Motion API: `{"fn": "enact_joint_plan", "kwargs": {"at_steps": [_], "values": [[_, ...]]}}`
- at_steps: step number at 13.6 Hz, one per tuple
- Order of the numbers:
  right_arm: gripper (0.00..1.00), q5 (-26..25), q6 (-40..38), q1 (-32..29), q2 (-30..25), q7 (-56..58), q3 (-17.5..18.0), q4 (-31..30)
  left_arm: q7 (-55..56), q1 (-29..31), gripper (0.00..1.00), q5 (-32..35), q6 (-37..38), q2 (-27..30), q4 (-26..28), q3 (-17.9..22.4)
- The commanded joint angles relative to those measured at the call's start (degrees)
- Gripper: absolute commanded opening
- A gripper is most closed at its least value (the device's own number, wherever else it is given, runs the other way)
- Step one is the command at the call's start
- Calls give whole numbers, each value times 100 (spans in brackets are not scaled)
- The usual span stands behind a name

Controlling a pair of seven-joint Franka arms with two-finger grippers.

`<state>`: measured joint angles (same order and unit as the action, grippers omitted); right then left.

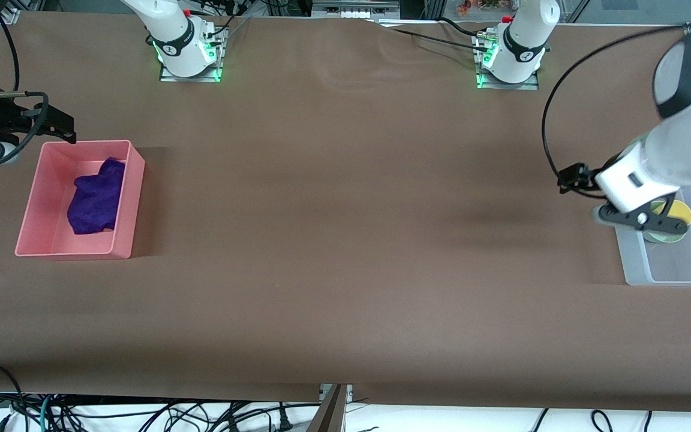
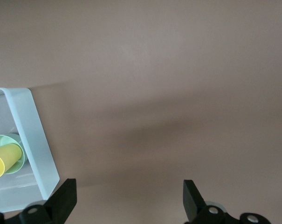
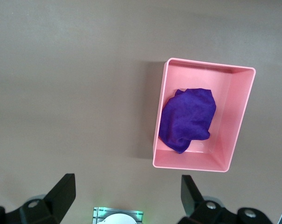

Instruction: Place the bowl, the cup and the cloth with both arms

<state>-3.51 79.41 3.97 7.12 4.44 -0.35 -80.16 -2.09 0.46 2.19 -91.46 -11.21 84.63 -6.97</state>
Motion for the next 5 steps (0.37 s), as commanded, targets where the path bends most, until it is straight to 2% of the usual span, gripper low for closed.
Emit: {"fn": "enact_joint_plan", "kwargs": {"at_steps": [1,2,5], "values": [[100,17,-4,-28,35,22,-1,97,-20,-29,100,-228,-1099,1267,1814,372],[100,17,-4,-28,35,22,-1,97,7,-37,100,-176,-1259,1453,2090,372],[100,17,-4,-37,35,30,-1,97,51,-37,100,-202,-1261,1490,2163,372]]}}
